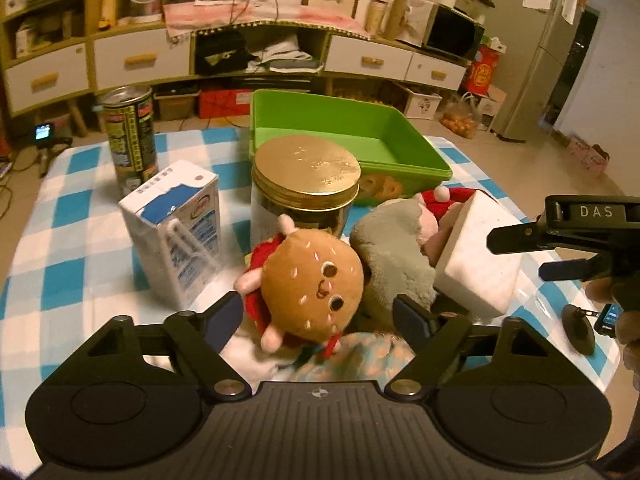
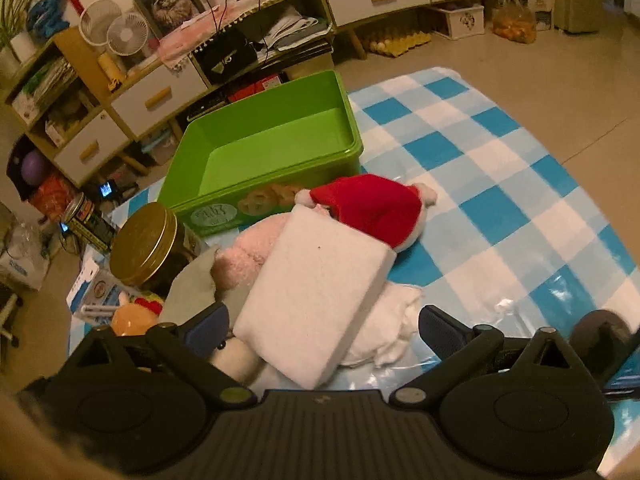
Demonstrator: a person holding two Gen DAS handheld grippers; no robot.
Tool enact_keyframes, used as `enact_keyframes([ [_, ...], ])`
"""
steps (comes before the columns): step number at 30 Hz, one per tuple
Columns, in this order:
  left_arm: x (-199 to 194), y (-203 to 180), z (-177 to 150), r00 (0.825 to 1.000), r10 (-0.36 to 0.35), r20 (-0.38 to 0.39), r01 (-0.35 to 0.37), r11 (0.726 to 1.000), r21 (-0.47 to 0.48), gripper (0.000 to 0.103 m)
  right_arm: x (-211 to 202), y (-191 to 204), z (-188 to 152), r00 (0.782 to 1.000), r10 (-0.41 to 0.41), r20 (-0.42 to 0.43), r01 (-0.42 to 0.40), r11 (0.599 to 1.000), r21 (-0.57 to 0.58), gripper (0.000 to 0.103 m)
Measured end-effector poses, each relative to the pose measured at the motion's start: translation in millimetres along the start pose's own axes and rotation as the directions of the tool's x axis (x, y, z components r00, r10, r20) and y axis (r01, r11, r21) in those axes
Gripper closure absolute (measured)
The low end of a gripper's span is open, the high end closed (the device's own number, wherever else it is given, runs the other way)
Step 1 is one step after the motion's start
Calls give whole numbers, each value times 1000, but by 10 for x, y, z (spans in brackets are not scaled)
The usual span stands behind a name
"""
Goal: Organize soft objects
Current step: 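Grasp the burger plush with the left gripper while the right grasps the white sponge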
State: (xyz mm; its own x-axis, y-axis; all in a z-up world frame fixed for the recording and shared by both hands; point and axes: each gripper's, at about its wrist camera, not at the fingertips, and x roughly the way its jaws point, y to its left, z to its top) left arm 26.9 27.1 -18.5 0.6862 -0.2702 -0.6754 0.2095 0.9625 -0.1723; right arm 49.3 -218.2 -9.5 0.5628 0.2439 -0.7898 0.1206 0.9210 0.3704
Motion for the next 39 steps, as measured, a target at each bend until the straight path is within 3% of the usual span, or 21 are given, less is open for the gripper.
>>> enact_keyframes([
  [3, 67, 21, 16, 1000, 6, 3, -6, 1000, 7, 28, 76, 10, 6, 1000, 26, -6, -26, 999, 46, 31],
  [8, 85, -37, 48, 1000, -24, 8, 24, 999, 42, 32, 173, 30, 8, 1000, 3, -5, -2, 996, 85, 31],
  [15, 184, -34, 79, 1000, 15, -9, -14, 999, 42, 38, 278, 6, 43, 999, -42, -4, 42, 989, 143, 34],
  [18, 200, -4, 81, 999, 38, -21, -38, 999, 25, 45, 300, -13, 51, 998, -64, -3, 64, 986, 157, 42],
  [26, 168, -1, 92, 999, 47, -21, -47, 999, 16, 51, 270, -3, 46, 999, -30, -14, 31, 989, 142, 75],
  [30, 142, -22, 104, 999, 43, -17, -43, 999, 19, 53, 218, -4, 58, 1000, -20, 1, 20, 992, 127, 86],
  [35, 136, -38, 99, 999, 48, -24, -48, 999, 10, 53, 224, -75, 94, 1000, 9, -20, -6, 987, 159, 82],
  [36, 137, -39, 98, 998, 50, -26, -50, 999, 7, 53, 233, -94, 106, 1000, 14, -26, -10, 985, 170, 78],
  [38, 141, -44, 95, 998, 54, -28, -54, 999, 2, 53, 253, -126, 126, 999, 26, -35, -19, 980, 198, 55],
  [39, 143, -46, 95, 998, 56, -28, -56, 998, 0, 53, 258, -134, 130, 999, 32, -33, -25, 977, 214, 52],
])
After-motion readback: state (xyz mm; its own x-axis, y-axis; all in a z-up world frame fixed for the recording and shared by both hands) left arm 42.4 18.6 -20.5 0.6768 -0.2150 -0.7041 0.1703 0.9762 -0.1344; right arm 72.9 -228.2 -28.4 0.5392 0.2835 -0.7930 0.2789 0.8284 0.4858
